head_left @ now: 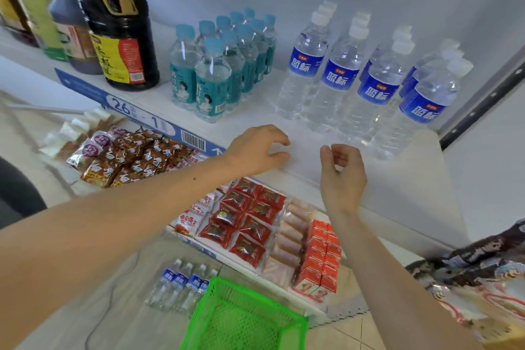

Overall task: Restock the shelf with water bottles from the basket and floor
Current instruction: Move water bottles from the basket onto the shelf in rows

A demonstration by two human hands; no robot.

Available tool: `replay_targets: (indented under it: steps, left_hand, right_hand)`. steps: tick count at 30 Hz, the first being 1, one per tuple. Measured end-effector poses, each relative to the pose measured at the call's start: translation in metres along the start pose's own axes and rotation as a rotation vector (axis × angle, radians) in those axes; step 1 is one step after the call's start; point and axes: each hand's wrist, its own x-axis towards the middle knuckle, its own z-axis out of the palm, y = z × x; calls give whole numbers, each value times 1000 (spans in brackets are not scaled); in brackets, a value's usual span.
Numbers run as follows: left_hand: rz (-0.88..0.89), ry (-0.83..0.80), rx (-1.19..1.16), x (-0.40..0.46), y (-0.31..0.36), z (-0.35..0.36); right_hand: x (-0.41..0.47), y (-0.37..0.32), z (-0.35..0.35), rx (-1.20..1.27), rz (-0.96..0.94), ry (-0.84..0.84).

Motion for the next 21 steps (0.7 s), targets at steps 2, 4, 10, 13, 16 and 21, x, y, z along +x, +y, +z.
replay_targets:
  steps: [2,4,10,13,16,21]
  left_hand:
    - [10,53,-21,-15,-14,-10]
    - [44,131,-67,-32,-30,-22]
    - [103,307,-228,-92,-87,-53]
    - [153,301,-193,-123,-126,-59]
    - [158,259,-196,-151,-166,-52]
    - [16,180,-217,-201,-233,-11]
  right_hand:
    - [-13,-8,13,23,-23,-15]
    - [-27,-18,29,48,-44,-24]
    - [-77,-36,92,34,-143,35]
    - [-110,-32,127,10,-160,32]
    - [-145,-12,162,-22,-128,20]
    - [-196,37,213,-48,-26,-64]
